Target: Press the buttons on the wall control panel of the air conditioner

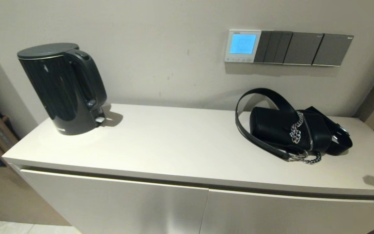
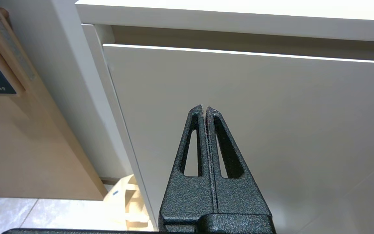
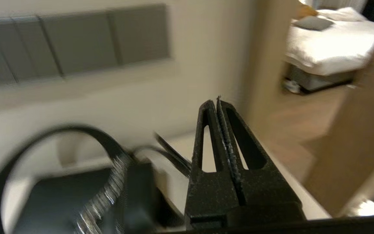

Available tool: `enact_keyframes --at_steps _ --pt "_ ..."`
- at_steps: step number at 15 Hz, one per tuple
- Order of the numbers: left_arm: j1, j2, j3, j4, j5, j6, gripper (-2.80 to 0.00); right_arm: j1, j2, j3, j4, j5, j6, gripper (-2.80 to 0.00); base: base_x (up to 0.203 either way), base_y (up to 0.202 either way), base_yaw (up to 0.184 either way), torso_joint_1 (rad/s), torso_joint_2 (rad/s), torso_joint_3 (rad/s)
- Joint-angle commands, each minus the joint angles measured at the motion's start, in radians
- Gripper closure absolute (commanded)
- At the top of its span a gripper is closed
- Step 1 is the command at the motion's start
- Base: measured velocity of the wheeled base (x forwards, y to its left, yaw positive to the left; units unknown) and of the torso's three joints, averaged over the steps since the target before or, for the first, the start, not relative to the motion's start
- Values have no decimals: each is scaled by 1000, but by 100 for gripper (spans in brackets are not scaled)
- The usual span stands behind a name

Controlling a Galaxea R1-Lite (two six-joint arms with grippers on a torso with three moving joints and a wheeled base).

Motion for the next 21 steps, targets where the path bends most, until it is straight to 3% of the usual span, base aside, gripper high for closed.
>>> enact_keyframes --at_steps 1,5,12,17,20,21 --pt "1 2 0 0 0 0 0 -14 -202 45 117 -26 -3 0 0 0 0 0 0 0" --pt "1 2 0 0 0 0 0 -147 -353 204 193 -35 -4 0 0 0 0 0 0 0" --pt "1 2 0 0 0 0 0 -164 -496 556 186 -24 27 0 0 0 0 0 0 0" --pt "0 2 0 0 0 0 0 -231 -617 674 187 -15 37 0 0 0 0 0 0 0" --pt "1 2 0 0 0 0 0 -301 -685 732 187 48 38 0 0 0 0 0 0 0" --pt "1 2 0 0 0 0 0 -314 -708 757 188 101 45 0 0 0 0 0 0 0"
